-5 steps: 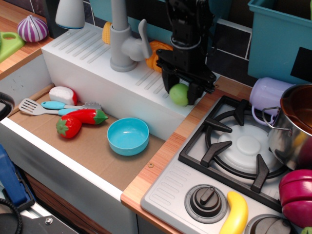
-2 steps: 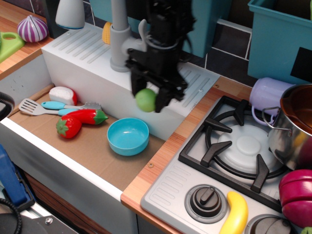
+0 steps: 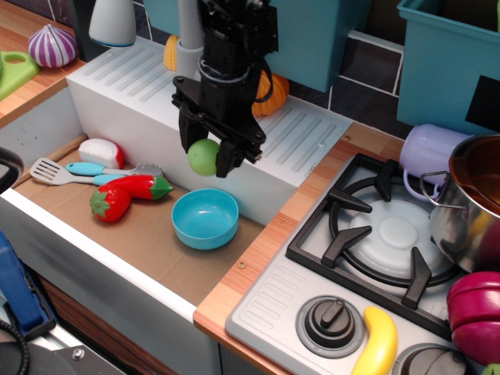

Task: Put pear in bowl

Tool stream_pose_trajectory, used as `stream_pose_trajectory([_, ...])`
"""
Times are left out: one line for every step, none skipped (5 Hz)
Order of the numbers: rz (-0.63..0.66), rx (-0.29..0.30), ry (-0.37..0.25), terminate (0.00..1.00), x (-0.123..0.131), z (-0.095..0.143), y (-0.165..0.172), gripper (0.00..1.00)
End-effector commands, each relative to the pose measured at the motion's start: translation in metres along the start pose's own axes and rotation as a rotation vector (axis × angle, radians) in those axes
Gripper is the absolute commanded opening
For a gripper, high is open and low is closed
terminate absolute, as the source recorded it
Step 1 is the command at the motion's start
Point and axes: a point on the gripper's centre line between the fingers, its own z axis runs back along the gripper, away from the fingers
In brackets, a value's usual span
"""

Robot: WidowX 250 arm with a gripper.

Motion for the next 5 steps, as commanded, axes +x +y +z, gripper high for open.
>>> stream_pose_trajectory([-0.022, 0.016, -0.108, 0.00, 0.0122, 0.0035, 0.0086, 1.00])
stream_pose_trajectory([-0.029, 0.006, -0.145, 0.00, 0.0146, -0.0015, 0.0073, 1.00])
stream_pose_trajectory([-0.029, 0.006, -0.145, 0.00, 0.0146, -0.0015, 0.0073, 1.00])
stream_pose_trajectory([-0.029, 0.006, -0.145, 0.00, 0.0146, -0.0015, 0.0073, 1.00])
stream_pose_trajectory([-0.029, 0.006, -0.145, 1.00, 0.0146, -0.0015, 0.0073, 1.00])
